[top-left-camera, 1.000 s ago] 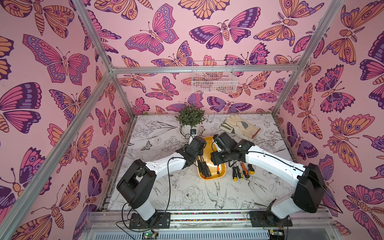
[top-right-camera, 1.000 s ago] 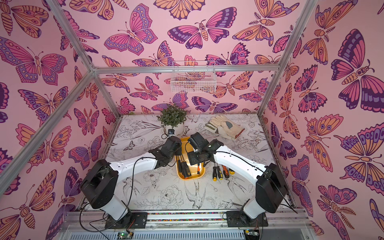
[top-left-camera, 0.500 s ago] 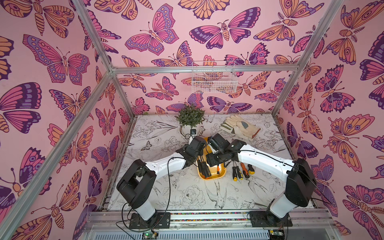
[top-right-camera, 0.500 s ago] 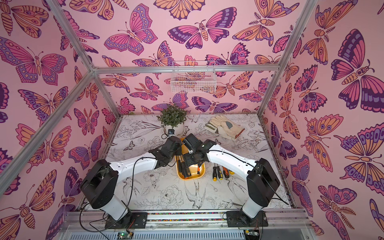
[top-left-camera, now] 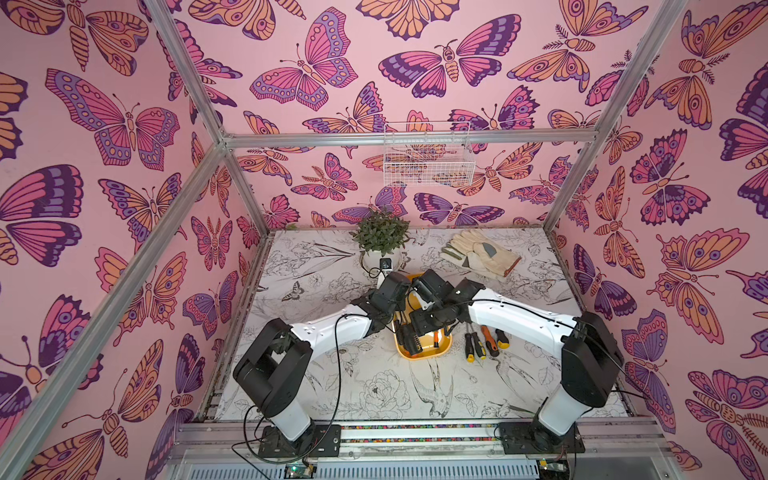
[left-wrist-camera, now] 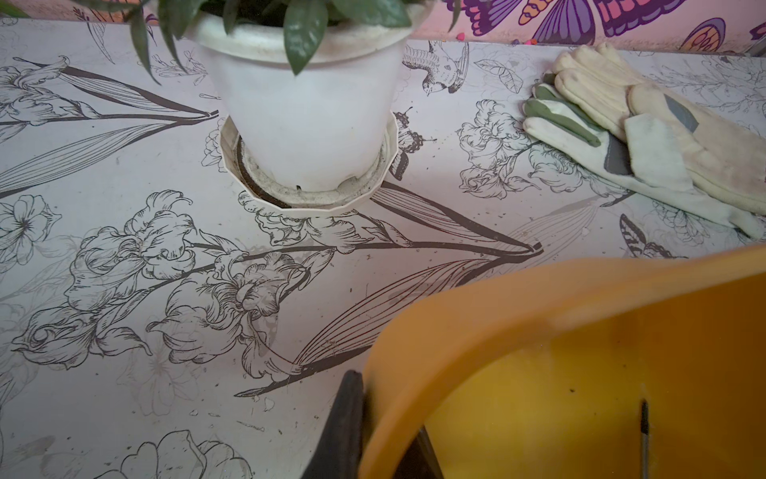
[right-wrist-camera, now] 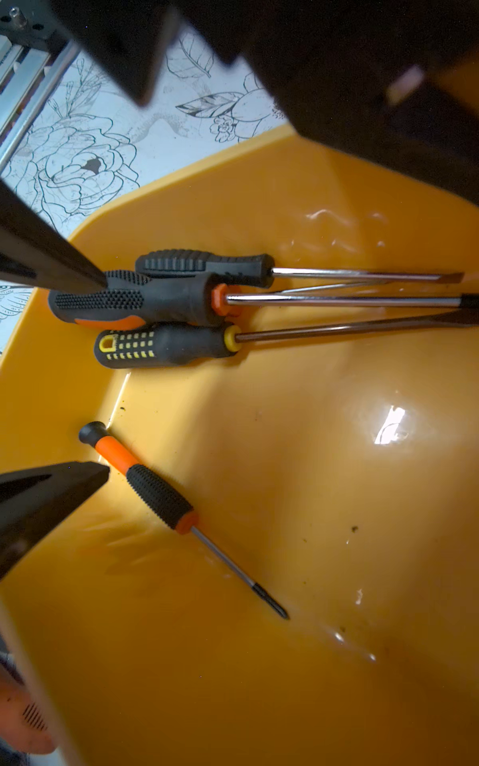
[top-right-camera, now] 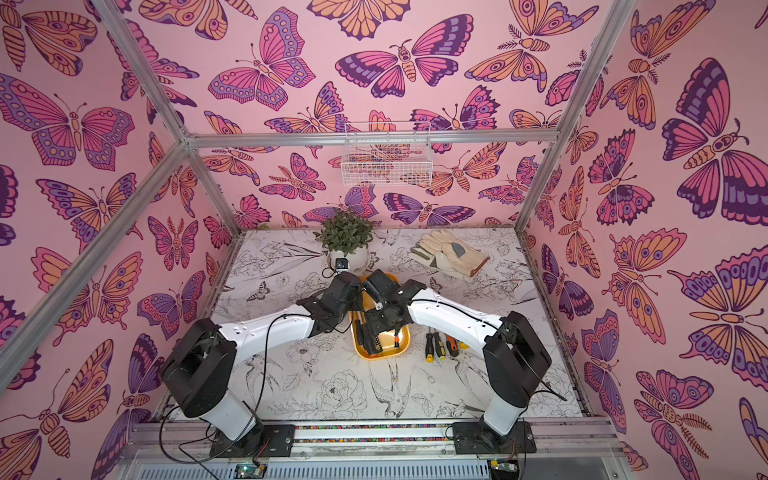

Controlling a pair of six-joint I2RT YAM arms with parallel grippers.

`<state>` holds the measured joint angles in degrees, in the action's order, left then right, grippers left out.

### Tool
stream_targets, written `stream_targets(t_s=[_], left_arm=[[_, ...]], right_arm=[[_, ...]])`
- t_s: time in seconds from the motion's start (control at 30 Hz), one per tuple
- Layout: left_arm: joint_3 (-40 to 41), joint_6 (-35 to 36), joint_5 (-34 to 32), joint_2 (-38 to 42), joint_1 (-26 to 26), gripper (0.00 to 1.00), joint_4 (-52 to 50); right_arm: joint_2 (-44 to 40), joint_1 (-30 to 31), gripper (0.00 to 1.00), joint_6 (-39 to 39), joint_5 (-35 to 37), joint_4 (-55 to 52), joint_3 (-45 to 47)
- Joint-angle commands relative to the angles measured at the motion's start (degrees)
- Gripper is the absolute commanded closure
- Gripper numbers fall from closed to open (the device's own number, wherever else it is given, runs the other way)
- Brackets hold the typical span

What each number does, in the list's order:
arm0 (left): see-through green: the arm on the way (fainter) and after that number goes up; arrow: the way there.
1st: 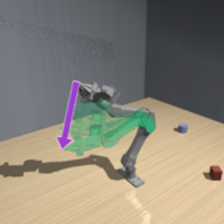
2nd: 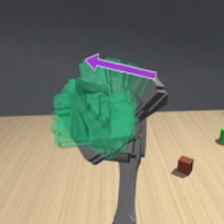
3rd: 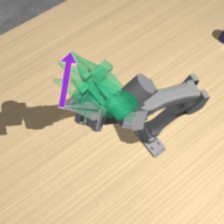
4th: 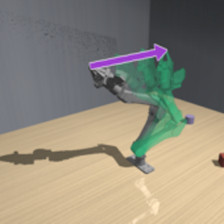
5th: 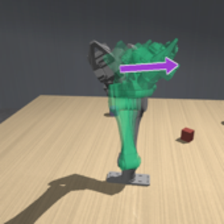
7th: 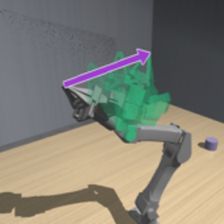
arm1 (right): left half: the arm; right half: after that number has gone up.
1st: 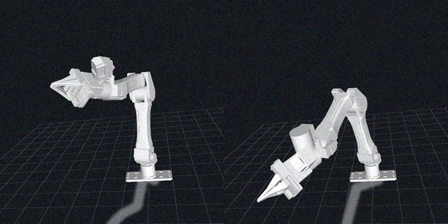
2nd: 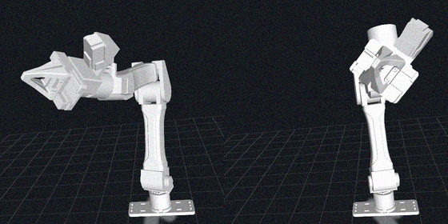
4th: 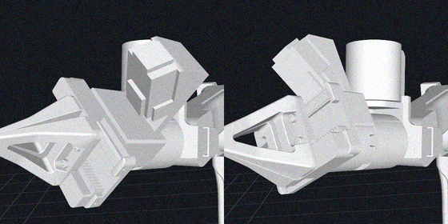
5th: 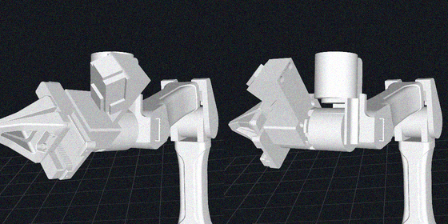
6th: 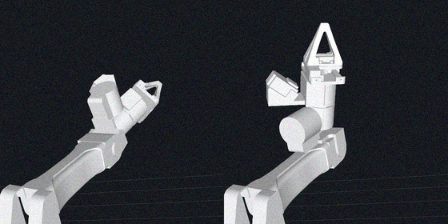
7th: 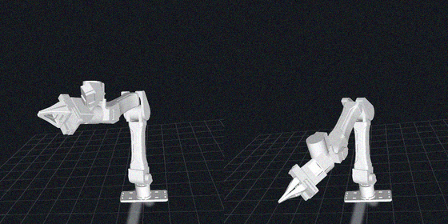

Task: Take out the screwdriver from the storage box
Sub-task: Pick up the screwdriver from the storage box.

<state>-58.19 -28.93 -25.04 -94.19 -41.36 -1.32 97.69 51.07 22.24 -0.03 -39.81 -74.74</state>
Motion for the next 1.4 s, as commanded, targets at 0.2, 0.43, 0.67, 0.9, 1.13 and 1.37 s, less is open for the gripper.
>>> stream_targets(t_s=[0.2,0.43,0.67,0.9,1.13,1.37], left_arm=[[-0.3,0.6,-0.2,0.8,-0.5,1.00,1.5],[-0.4,0.6,0.0,0.5,-0.4,1.00,1.5],[-0.3,0.5,-0.1,0.7,-0.3,1.00,1.5],[-0.3,0.4,0.1,0.8,-0.3,1.00,1.5],[-0.2,0.4,-0.1,0.8,-0.3,1.00,1.5],[-0.3,0.4,0.0,0.7,-0.3,1.00,1.5]], right_arm=[[3.5,0.3,0.31,-0.5,1.1,1.0,-0.6],[3.3,-0.6,0.31,1.2,2.5,3.2,2.6],[2.7,-0.1,0.31,2.4,-1.7,8.6,4.7],[0.8,-0.1,0.31,4.0,-6.3,13.5,7.6],[1.0,-0.2,0.31,5.4,-8.7,16.7,8.1],[-2.2,-0.1,0.31,6.5,-8.7,17.1,9.1]])
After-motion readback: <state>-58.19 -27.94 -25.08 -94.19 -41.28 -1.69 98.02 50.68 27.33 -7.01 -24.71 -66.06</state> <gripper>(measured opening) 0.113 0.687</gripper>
